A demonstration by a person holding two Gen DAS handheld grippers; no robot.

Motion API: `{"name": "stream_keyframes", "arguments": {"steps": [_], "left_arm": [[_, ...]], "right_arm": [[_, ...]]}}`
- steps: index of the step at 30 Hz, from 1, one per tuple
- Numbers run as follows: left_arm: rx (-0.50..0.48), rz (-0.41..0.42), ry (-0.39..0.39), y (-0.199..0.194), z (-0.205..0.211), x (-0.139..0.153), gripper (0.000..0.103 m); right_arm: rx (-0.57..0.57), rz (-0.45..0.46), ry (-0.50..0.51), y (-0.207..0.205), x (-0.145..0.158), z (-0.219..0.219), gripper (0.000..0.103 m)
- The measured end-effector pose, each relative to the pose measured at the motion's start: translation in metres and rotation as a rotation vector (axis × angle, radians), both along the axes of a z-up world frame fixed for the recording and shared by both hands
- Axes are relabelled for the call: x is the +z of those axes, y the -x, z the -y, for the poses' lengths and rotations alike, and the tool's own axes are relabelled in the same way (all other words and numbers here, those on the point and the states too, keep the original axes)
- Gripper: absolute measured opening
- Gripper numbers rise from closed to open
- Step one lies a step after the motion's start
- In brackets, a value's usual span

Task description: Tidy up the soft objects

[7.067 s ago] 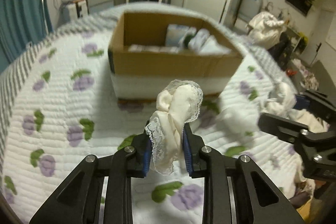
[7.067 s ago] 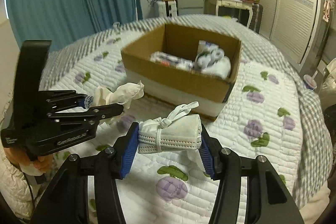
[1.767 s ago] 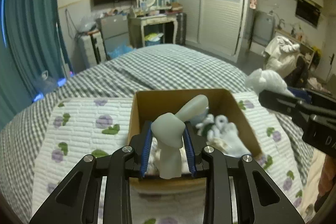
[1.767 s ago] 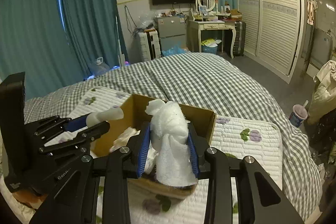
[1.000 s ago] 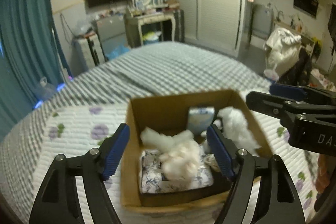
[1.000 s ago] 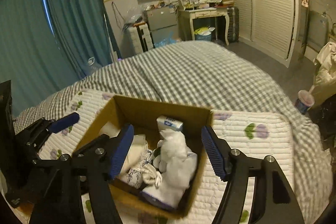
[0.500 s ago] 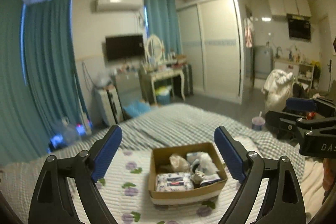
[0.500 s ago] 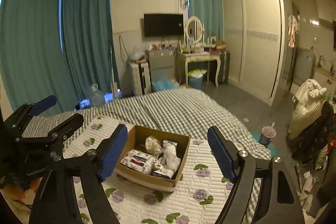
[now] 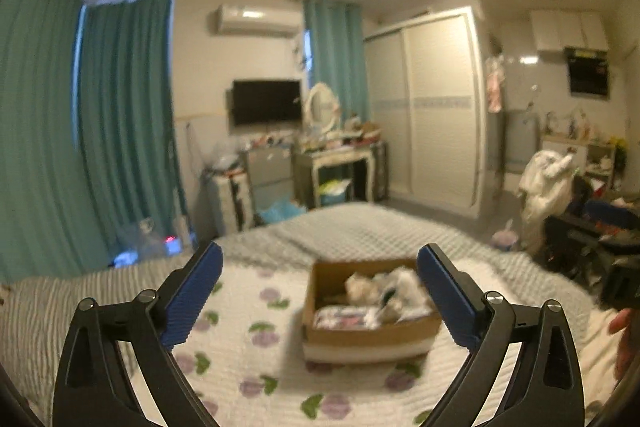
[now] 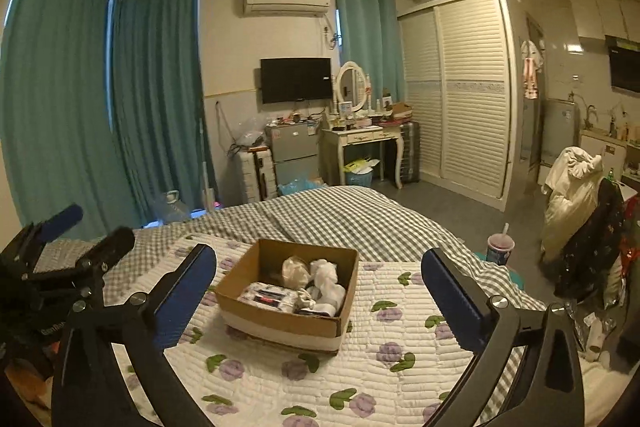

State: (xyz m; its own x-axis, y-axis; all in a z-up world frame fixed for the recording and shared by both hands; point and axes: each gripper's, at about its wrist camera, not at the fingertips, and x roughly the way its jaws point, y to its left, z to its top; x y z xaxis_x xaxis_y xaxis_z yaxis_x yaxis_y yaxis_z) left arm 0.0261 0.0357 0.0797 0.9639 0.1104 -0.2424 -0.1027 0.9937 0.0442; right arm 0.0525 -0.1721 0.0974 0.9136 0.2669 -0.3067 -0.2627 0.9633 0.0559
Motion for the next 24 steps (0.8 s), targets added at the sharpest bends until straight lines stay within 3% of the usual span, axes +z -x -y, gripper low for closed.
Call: {"name": "stream_keyframes", "arguments": {"steps": [6,11,24], "left_arm": [[0.021,-0.087,0.024,-0.024,-0.013,-0.057,0.1],[0.012,-0.142,0.027,-0.024,-0.015,-0.082,0.1],[-0.006,-0.15,0.05,-0.022,-0.017,-0.086,0.1]], "right_arm": [[-0.009,-0.06,-0.022,-0.028,-0.058,-0.01,0.103],[-0.024,-0.103,-0.002,-0.048,-0.096,-0.019,0.103],[0.003,-0.14,0.005,-0.054,-0.106,-0.024,0.103]]}}
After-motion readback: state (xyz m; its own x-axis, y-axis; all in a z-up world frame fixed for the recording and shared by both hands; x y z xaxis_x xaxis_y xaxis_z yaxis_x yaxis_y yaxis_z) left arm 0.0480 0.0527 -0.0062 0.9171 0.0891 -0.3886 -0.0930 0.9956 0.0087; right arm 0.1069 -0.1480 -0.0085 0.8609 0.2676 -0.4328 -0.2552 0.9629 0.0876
